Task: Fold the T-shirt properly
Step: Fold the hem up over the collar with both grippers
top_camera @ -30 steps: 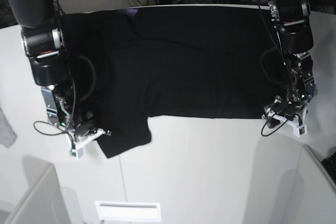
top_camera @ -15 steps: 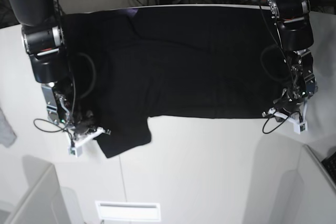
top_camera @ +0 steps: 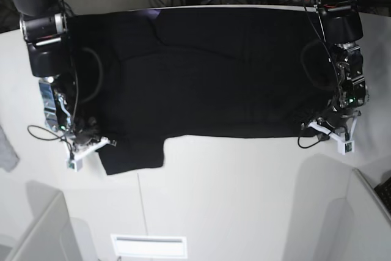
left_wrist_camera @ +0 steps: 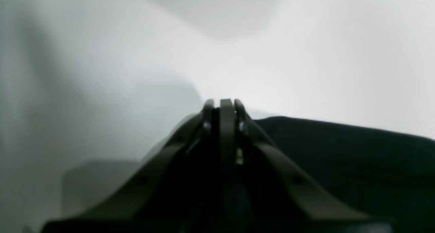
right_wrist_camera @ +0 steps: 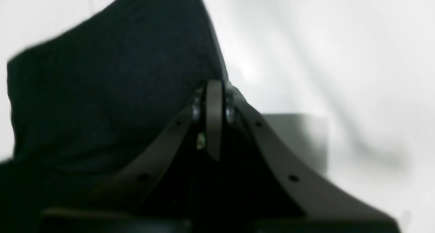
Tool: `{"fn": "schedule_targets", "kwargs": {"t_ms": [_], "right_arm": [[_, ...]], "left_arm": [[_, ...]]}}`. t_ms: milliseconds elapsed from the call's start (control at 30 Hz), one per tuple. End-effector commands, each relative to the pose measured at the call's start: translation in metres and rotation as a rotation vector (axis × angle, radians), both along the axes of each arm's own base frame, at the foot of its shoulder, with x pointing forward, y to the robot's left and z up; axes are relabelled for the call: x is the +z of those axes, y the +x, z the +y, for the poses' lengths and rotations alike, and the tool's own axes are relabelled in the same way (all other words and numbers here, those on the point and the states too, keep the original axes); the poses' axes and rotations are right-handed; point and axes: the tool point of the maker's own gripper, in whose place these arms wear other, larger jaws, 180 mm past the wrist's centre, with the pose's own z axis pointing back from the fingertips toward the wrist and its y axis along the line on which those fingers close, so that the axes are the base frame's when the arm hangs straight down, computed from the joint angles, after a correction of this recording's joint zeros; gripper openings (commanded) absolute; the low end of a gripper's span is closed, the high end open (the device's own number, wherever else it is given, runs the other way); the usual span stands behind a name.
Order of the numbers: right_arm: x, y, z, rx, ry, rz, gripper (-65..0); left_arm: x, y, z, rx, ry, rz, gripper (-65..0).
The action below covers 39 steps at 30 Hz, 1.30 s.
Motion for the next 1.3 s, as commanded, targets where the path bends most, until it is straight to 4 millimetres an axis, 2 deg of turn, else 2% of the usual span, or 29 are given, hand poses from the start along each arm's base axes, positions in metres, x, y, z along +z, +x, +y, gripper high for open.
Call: {"fn": "schedule_targets", "kwargs": {"t_ms": [0,67,133,233,367,500,567,700,833,1033,1133,1267], "right_arm": [[0.027,0.02,-0.004,-0.006,-0.003,-0.068,-65.0],[0.027,0.014,-0.003,-0.008,0.012,-0.062,-65.0],[0.036,0.011,-0.009,-0.014,0.016,-0.091,-65.0],[0.046,0.006,-0.006,-0.003,0.022,-0.129,-65.0],[0.054,-0.004,-0.011,-0.004,0.03,-0.12,-65.0],[0.067,-0.013,-0.011,0.004,0.036,-0.15,-65.0],[0.073,-0.018,-0.012,0.005,0.043,-0.148,-65.0],[0.078,-0.028,-0.014,0.003,0.051,-0.141,-65.0],[0.085,-0.044,-0.011,0.013,0.054,-0.161,-65.0],[0.098,-0.066,-0.019,-0.005,0.061,-0.157,-65.0],[0.103,-0.078,-0.018,-0.005,0.065,-0.159,-65.0],[0.11,-0.092,-0.03,-0.035,0.059,-0.156,-65.0]], "left_arm": [[0.023,0.012,0.006,-0.005,0.021,-0.068,-65.0],[0.029,0.013,0.004,-0.012,0.029,-0.084,-65.0],[0.037,0.011,0.0,-0.026,0.04,-0.105,-65.0],[0.044,0.006,-0.007,-0.048,0.055,-0.126,-65.0],[0.047,-0.003,-0.013,-0.071,0.07,-0.135,-65.0],[0.063,-0.02,0.004,-0.02,0.09,-0.179,-65.0],[0.067,-0.027,0.004,-0.011,0.088,-0.185,-65.0],[0.062,-0.041,-0.005,-0.036,0.088,-0.11,-65.0],[0.071,-0.055,-0.013,-0.066,0.115,-0.124,-65.0],[0.088,-0.075,-0.03,-0.123,0.155,-0.151,-65.0],[0.088,-0.088,-0.036,-0.143,0.165,-0.139,-65.0],[0.088,-0.101,-0.043,-0.166,0.175,-0.127,-65.0]]}}
